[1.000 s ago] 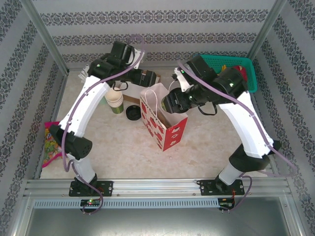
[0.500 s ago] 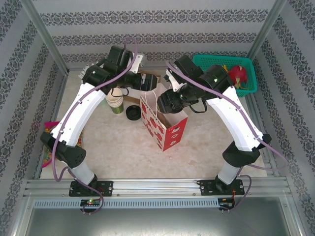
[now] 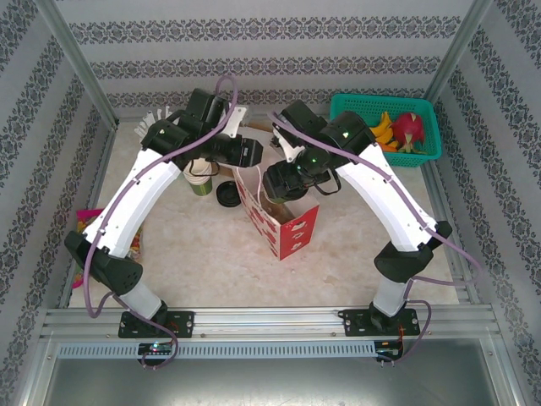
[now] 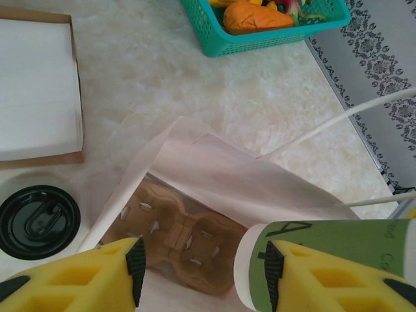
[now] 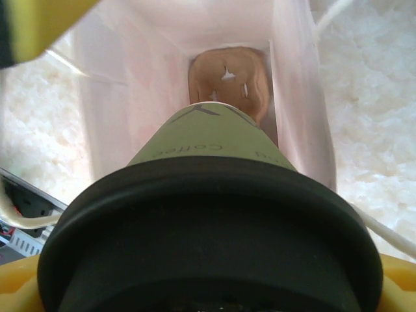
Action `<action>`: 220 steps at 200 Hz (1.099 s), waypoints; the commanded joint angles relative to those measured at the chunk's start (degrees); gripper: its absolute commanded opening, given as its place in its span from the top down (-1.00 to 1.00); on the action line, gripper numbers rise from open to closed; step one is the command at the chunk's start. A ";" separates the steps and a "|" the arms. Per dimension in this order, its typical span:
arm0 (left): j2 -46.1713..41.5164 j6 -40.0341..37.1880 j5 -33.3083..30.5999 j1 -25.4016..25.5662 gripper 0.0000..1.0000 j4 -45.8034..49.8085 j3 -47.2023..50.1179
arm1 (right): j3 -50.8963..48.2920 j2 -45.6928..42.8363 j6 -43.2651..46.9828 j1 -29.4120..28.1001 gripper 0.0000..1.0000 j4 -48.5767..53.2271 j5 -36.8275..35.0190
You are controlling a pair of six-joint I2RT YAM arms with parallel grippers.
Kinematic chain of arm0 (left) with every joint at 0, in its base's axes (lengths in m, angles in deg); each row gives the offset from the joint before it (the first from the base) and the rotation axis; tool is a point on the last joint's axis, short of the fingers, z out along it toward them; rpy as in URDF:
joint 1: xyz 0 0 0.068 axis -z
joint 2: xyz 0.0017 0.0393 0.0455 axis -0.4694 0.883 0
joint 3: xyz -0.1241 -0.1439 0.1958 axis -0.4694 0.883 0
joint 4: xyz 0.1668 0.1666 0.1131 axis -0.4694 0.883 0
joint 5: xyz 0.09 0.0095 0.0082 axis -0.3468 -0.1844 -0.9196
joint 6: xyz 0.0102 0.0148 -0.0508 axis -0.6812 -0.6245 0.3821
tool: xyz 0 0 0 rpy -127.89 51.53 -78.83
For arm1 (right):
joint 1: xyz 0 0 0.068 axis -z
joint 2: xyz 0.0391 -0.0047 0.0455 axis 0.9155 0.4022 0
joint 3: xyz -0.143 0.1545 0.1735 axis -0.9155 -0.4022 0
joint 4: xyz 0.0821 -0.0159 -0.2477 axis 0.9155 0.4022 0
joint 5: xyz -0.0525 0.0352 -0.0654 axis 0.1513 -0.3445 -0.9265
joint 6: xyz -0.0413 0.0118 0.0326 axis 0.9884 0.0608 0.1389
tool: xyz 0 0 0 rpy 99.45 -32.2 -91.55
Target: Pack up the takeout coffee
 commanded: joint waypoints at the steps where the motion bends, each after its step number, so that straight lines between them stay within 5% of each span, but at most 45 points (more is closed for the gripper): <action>1: -3.01 -1.21 -0.14 0.29 -0.05 -0.79 2.16 | -2.31 -0.15 -1.05 -0.06 -0.37 6.13 1.43; 48: -3.95 -0.59 2.25 0.30 0.01 -3.88 4.73 | -4.21 0.38 -1.18 -0.30 -0.36 3.85 3.13; 101: -6.12 0.22 6.76 0.27 0.29 -7.26 6.12 | -2.67 0.84 -1.81 0.62 -0.36 8.19 -7.62; 188: -8.98 3.78 10.29 0.27 0.99 -14.13 10.84 | -0.80 2.83 -1.61 -1.72 -0.34 3.32 1.38; 220: -8.96 3.41 10.16 0.25 1.00 -13.75 11.09 | -4.14 2.28 -1.69 -0.86 -0.34 2.39 -0.03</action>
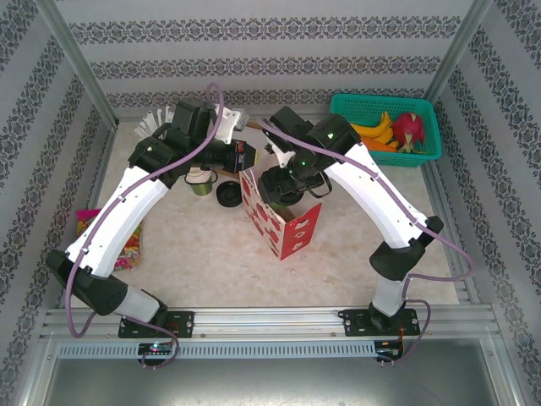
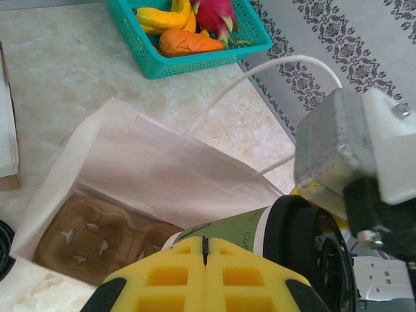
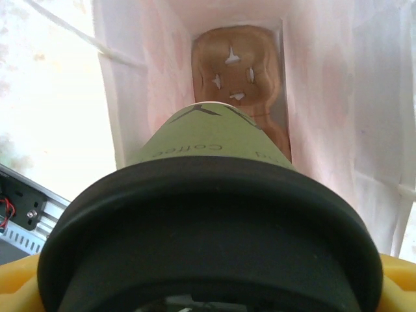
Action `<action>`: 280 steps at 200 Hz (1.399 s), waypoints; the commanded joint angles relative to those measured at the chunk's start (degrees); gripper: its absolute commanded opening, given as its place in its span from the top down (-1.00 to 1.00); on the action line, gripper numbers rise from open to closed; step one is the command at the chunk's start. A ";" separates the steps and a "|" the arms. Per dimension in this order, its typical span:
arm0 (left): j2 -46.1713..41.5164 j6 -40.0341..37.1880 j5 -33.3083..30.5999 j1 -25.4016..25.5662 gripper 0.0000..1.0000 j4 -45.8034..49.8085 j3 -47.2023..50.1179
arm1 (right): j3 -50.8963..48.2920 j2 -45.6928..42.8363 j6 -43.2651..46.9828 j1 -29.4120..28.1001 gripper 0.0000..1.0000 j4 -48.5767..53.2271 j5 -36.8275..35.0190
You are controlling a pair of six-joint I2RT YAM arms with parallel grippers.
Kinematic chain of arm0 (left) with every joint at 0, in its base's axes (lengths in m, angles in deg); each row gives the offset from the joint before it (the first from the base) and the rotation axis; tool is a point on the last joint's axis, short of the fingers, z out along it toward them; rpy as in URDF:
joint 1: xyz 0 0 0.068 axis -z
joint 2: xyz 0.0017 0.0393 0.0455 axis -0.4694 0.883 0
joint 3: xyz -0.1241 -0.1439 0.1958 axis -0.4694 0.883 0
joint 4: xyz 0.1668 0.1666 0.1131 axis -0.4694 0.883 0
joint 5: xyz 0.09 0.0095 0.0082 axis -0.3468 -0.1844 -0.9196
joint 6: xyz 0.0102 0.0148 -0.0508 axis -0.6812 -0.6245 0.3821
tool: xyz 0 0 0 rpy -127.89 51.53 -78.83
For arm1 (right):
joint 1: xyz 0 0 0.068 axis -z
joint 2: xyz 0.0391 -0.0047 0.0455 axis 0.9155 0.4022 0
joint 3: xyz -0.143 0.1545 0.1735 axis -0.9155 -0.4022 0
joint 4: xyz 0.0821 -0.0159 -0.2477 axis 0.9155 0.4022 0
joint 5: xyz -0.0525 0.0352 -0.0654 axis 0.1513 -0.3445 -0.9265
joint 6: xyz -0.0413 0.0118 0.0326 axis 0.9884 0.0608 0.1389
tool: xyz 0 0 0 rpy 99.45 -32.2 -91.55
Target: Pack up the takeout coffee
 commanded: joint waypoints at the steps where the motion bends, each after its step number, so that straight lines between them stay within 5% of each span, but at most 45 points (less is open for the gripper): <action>1: -0.65 0.70 1.26 0.31 1.00 -2.03 0.43 | -2.47 0.29 -0.63 0.33 -0.34 2.36 -0.10; 89: -2.78 -2.04 -1.32 0.28 1.00 -2.15 3.22 | -9.14 -1.51 -0.05 2.90 -0.34 0.57 -0.21; 172: -2.72 -5.73 8.19 0.28 1.00 -4.54 4.56 | -5.44 4.02 2.65 2.26 -0.35 7.38 -3.36; 256: -4.27 -6.45 7.76 0.27 1.00 -6.95 5.62 | -6.55 7.11 3.74 2.59 -0.35 6.33 -2.53; 280: -5.25 -6.54 7.15 -0.15 0.85 -7.39 5.63 | -9.01 6.53 4.64 2.87 -0.35 6.07 -2.29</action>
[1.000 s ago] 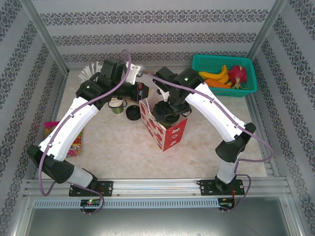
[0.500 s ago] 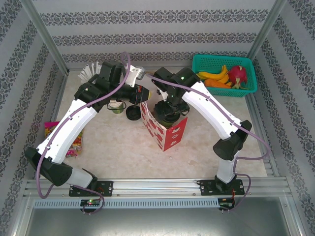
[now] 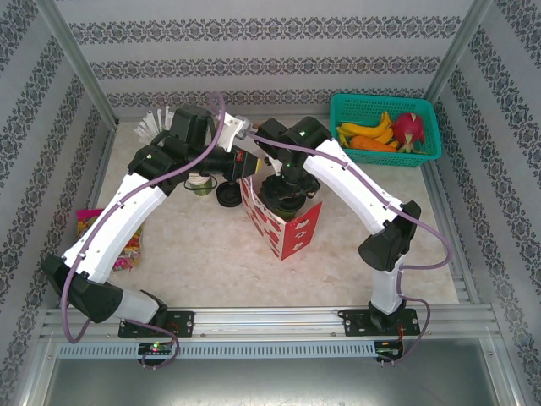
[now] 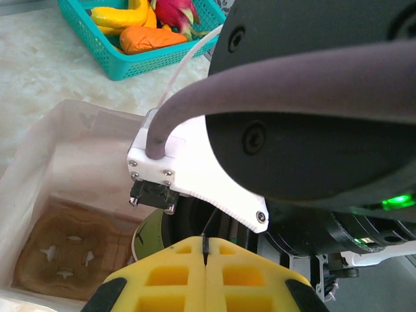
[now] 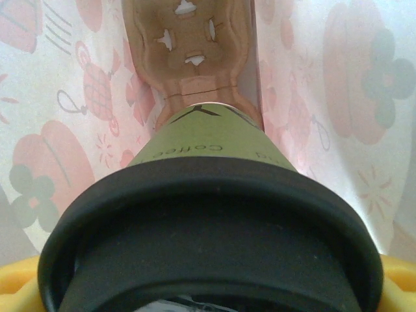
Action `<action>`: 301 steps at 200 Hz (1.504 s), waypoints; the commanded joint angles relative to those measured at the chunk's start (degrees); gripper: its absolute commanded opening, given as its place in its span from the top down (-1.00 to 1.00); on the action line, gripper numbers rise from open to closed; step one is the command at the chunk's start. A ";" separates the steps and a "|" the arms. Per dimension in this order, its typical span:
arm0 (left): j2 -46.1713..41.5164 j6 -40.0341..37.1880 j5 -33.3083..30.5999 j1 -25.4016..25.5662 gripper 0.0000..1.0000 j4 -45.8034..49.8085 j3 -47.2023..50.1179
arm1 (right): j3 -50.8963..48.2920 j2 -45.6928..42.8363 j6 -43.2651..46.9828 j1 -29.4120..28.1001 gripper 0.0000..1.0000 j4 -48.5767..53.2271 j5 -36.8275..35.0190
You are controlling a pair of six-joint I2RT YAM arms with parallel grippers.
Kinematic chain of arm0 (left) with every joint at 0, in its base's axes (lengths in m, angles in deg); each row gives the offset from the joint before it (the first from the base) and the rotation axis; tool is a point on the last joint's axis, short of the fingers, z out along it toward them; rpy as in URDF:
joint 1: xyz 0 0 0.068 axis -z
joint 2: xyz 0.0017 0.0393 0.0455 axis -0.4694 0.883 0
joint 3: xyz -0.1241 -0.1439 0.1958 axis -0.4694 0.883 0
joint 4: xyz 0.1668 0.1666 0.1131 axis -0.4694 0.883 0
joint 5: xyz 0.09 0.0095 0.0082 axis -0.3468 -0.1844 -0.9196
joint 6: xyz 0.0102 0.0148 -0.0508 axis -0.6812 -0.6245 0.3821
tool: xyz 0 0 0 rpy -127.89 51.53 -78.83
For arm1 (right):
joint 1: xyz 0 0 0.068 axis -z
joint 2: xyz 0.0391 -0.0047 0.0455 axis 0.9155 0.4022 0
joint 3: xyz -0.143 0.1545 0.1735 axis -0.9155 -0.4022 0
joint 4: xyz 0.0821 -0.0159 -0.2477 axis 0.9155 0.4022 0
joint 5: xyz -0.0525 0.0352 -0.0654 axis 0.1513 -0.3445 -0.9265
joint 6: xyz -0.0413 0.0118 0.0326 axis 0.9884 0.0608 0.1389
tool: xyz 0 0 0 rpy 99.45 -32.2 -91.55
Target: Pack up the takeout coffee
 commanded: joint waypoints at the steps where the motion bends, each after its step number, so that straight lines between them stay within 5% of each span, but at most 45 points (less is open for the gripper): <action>1: -2.33 -1.29 0.84 -0.05 0.85 -2.71 -0.51 | -2.47 0.74 1.56 0.48 -0.35 6.00 -0.50; 17: -3.02 -0.60 0.97 -0.54 0.73 -3.26 -0.59 | -4.90 -0.03 1.89 0.55 -0.34 5.25 -0.04; 39: -4.11 -0.84 0.96 -1.33 -0.12 -3.65 -0.77 | -7.74 -1.36 2.15 0.59 -0.33 3.75 1.24; 55: -4.89 -0.13 -4.31 -3.17 -0.43 -3.00 -1.10 | -8.53 -1.95 2.19 0.58 -0.33 2.69 1.68; 104: -1.92 2.52 -17.21 -10.47 -0.82 -1.02 -3.77 | -11.55 -4.29 3.63 0.54 -0.30 -0.34 3.16; 199: 19.23 -22.18 5.47 -8.13 -0.60 14.23 -18.62 | -15.20 -6.40 5.95 0.77 -0.28 -1.98 3.27; 250: 25.90 -26.64 -3.40 -5.21 -0.33 18.84 -24.23 | -16.97 -7.36 5.08 0.71 -0.28 -2.84 2.82; 301: 27.19 -28.33 0.52 -5.02 0.24 20.49 -25.70 | -16.84 -6.66 4.72 0.81 -0.27 -3.19 3.13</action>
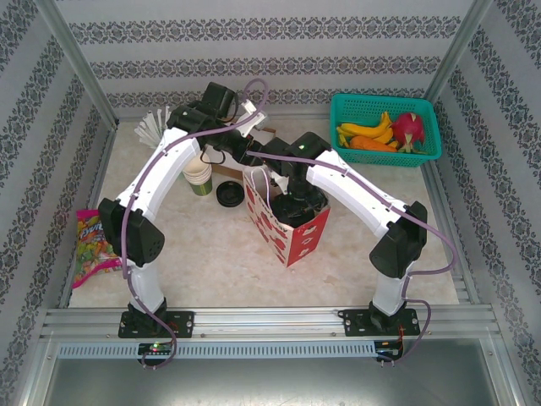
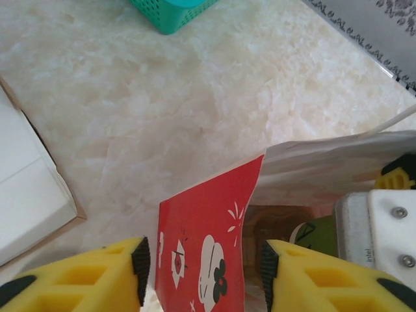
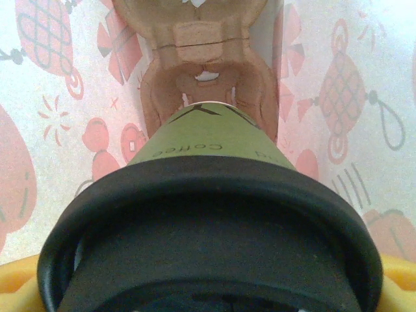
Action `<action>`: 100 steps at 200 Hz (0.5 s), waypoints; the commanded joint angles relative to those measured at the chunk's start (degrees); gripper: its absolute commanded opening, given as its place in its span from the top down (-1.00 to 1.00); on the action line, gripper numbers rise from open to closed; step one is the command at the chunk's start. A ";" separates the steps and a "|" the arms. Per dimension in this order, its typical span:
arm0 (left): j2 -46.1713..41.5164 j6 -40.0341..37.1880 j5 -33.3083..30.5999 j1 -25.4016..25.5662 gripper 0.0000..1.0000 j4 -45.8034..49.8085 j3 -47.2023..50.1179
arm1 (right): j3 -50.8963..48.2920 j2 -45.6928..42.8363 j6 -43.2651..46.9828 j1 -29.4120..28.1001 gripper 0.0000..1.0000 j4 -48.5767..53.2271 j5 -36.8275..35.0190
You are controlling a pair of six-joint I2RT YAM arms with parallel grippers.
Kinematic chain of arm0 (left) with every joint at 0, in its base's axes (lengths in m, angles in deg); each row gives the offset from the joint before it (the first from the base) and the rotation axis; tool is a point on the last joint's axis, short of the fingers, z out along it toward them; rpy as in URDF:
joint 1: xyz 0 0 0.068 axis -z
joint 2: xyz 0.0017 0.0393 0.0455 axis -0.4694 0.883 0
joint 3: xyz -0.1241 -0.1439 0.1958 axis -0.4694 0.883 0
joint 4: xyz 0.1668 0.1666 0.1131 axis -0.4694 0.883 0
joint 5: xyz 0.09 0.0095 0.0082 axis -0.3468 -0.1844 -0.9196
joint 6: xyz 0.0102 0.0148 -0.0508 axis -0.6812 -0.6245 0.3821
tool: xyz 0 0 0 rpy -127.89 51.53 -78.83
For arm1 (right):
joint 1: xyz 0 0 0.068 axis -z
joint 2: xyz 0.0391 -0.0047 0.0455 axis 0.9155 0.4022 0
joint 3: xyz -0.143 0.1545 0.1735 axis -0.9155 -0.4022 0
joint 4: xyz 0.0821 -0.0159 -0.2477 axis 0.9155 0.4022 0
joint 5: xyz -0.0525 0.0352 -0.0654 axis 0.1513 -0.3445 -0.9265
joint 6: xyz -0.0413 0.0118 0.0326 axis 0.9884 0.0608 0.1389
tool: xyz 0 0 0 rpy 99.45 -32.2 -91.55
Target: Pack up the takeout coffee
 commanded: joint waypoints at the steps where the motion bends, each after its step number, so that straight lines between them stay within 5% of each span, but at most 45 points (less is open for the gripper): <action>1: 0.19 -2.25 1.70 0.13 0.25 2.60 -1.29 | -0.50 -1.26 0.00 0.46 -0.27 -0.21 0.12; 40: -1.15 -1.23 2.98 0.15 0.70 1.40 -0.04 | -0.71 0.02 0.52 0.48 -0.27 -1.54 -0.13; 100: -1.66 -0.07 4.19 0.15 1.00 0.34 0.87 | -1.93 1.53 1.87 0.54 -0.26 -4.77 0.56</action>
